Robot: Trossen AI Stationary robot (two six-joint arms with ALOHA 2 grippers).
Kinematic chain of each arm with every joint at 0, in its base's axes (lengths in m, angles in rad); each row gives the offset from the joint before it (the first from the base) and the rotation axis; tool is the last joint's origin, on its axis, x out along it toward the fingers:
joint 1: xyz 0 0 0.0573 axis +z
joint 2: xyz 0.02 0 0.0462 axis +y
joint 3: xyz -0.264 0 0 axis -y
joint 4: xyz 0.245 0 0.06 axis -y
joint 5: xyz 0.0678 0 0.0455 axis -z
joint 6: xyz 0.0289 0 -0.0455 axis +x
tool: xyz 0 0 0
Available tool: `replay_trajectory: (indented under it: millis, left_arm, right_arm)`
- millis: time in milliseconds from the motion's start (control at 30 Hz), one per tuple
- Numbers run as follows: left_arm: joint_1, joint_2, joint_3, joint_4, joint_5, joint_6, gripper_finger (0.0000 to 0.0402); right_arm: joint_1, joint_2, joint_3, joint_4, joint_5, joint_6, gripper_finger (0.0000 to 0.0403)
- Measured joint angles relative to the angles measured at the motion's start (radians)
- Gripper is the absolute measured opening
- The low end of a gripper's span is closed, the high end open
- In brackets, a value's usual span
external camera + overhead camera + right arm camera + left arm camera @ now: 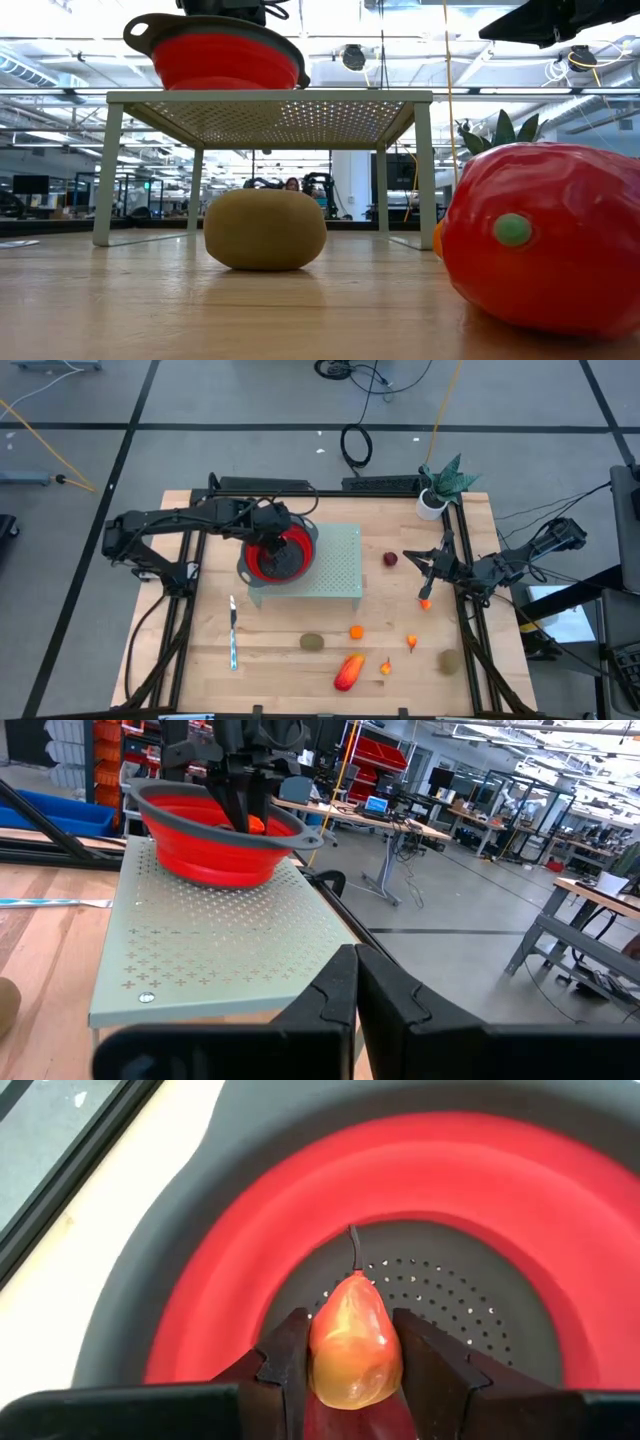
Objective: Pick & Place Fruit
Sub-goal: Put the left peach into the strainer bowl on the shelf, then put the pomegranate into the strainer bowl on the shelf
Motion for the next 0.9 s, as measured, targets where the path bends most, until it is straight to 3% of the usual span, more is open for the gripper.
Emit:
replay_trajectory:
  millis: [533,900]
  left_arm:
    - [0.000,0.040,-0.001,0.000,0.022,-0.002,0.0127]
    - [0.002,0.034,0.004,-0.004,0.051,0.001,0.0227]
  right_arm:
    - [0.000,0.000,0.000,0.000,0.000,0.000,0.0000]
    - [0.000,0.000,0.000,0.000,0.000,0.000,0.0000]
